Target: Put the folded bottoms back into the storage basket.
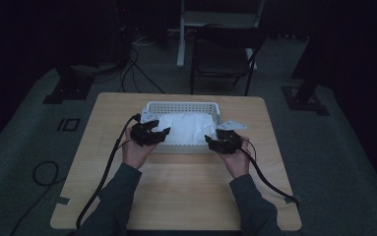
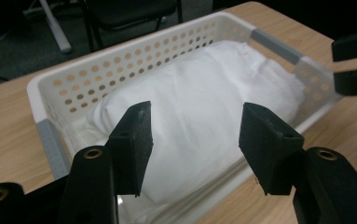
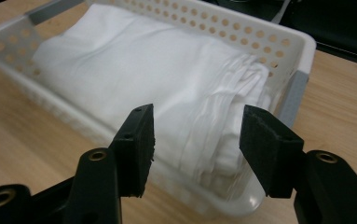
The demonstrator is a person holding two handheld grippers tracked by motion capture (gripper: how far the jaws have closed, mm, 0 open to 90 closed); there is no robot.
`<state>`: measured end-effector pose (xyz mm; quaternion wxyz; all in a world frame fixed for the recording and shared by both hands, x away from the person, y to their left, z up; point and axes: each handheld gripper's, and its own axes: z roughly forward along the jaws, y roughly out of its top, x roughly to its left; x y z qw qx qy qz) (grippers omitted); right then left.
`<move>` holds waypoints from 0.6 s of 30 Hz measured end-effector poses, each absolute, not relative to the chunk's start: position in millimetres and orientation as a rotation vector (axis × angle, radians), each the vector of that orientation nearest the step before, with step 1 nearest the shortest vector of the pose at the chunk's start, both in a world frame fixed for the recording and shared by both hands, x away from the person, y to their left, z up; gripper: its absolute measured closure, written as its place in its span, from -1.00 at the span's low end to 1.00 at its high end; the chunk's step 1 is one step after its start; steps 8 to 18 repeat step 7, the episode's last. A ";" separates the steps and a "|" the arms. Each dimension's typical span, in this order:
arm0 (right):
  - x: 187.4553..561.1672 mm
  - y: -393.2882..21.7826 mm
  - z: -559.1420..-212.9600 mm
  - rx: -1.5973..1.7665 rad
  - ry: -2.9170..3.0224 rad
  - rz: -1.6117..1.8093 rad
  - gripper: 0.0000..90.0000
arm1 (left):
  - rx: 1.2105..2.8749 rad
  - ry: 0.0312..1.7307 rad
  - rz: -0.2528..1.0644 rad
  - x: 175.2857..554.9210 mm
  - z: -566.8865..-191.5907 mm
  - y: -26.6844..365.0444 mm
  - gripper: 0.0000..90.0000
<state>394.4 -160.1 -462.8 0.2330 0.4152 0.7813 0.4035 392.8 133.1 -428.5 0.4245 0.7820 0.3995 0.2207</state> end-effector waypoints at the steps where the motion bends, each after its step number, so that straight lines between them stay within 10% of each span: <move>1: 390.4 -160.2 -463.5 1.126 2.152 1.104 0.00 | 1.953 0.993 0.553 390.6 -426.8 132.8 -0.03; 18: 373.9 -159.8 -464.3 1.084 2.162 1.105 -0.01 | 1.936 0.959 0.577 378.3 -415.0 133.1 -0.03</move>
